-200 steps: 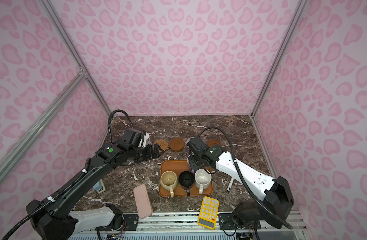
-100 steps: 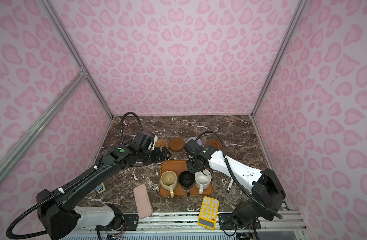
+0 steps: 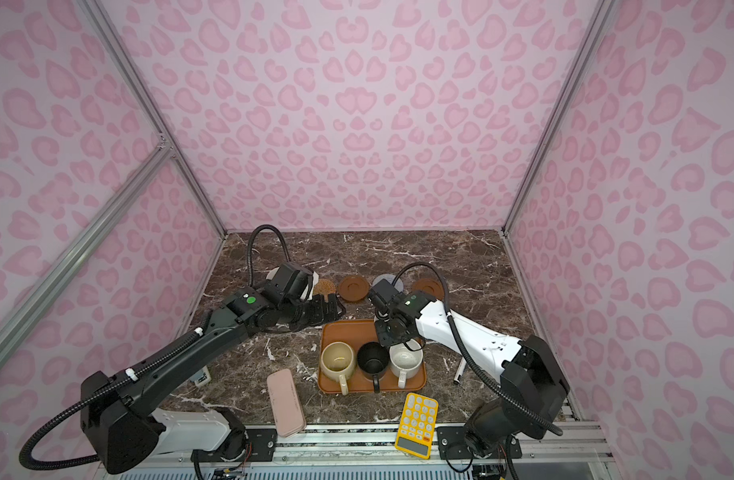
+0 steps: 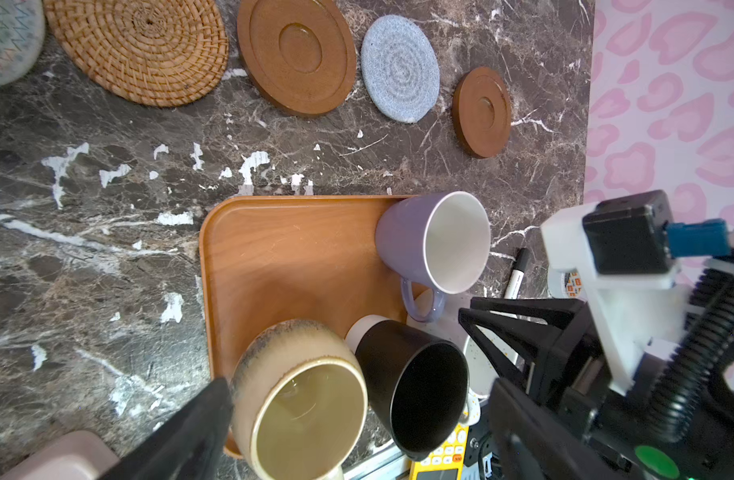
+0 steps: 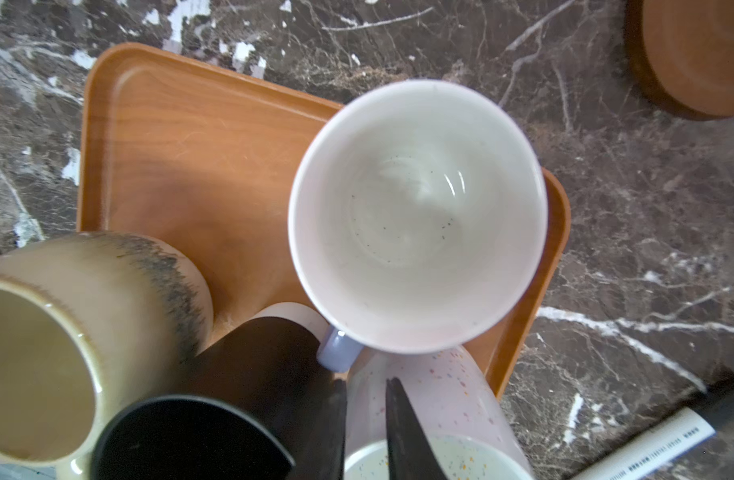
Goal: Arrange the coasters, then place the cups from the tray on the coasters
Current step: 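Raise left gripper off the mug while right gripper lowers over the lavender mug, then close right gripper on the rim of the lavender mug on the tray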
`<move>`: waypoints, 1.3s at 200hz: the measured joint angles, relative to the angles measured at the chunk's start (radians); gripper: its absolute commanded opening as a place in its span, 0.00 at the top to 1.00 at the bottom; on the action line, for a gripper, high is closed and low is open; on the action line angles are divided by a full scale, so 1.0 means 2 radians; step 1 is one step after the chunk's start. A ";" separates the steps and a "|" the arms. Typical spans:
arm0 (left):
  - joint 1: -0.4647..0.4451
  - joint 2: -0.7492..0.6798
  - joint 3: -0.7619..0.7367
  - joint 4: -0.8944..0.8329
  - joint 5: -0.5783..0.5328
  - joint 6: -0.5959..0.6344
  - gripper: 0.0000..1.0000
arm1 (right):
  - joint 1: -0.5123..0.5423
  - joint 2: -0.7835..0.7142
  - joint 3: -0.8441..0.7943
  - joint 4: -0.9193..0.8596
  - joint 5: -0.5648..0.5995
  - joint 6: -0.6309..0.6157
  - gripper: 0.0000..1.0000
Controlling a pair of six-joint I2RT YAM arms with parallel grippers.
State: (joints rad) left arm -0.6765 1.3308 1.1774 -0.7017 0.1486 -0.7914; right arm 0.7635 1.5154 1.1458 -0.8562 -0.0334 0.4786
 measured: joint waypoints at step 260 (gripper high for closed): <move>-0.008 0.015 0.002 0.012 -0.013 -0.006 0.02 | -0.022 0.031 -0.009 0.044 -0.013 0.023 0.90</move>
State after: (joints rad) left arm -0.6922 1.3609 1.1812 -0.6777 0.1226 -0.8036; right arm 0.7193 1.5772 1.1278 -0.7681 -0.0597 0.5240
